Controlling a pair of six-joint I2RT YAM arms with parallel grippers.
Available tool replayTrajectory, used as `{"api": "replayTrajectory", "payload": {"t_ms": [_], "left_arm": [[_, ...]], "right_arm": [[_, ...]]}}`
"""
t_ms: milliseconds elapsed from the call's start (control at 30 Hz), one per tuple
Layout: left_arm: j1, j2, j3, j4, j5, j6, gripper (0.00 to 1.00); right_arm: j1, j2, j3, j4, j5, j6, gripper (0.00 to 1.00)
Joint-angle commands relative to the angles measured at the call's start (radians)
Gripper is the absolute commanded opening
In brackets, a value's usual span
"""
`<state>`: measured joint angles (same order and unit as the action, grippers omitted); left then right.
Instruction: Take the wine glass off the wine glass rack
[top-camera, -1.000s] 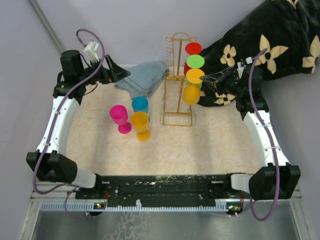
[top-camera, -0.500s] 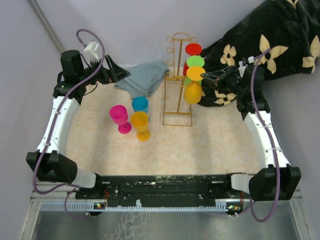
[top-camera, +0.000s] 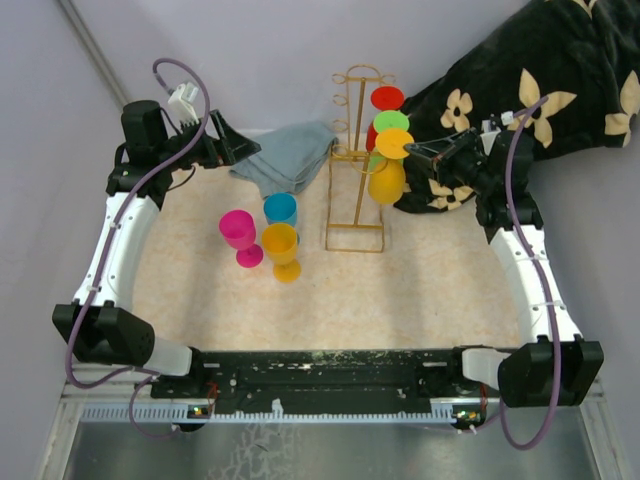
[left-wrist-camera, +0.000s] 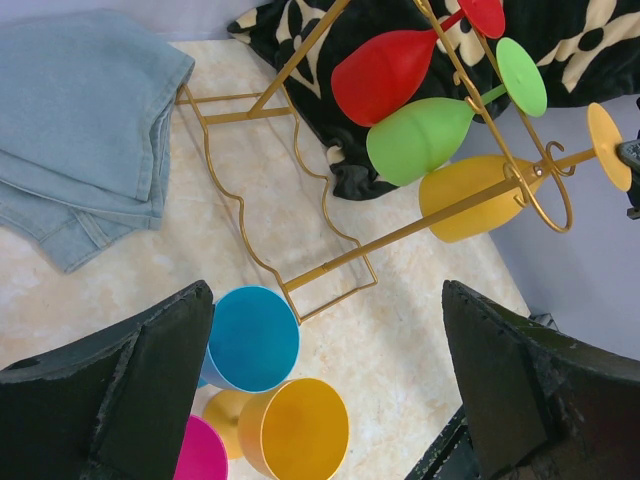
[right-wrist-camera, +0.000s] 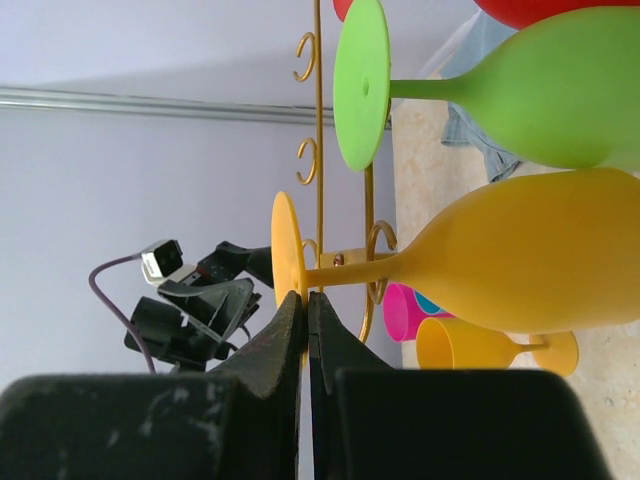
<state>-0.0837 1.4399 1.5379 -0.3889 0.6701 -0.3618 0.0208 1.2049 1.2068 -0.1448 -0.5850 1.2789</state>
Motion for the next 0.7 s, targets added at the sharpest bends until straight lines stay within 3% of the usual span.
{"api": "replayTrajectory", "payload": {"t_ms": [0,667], "left_arm": [[-0.005,-0.007,-0.004,0.016,0.007,0.014,1.0],[-0.006,0.007,0.004,0.02,0.006,0.014,1.0]], "right_arm": [[-0.012,-0.039,0.026,0.051,0.005,-0.01,0.0],[-0.039,-0.064,0.026,-0.036,0.063,-0.049,0.0]]}}
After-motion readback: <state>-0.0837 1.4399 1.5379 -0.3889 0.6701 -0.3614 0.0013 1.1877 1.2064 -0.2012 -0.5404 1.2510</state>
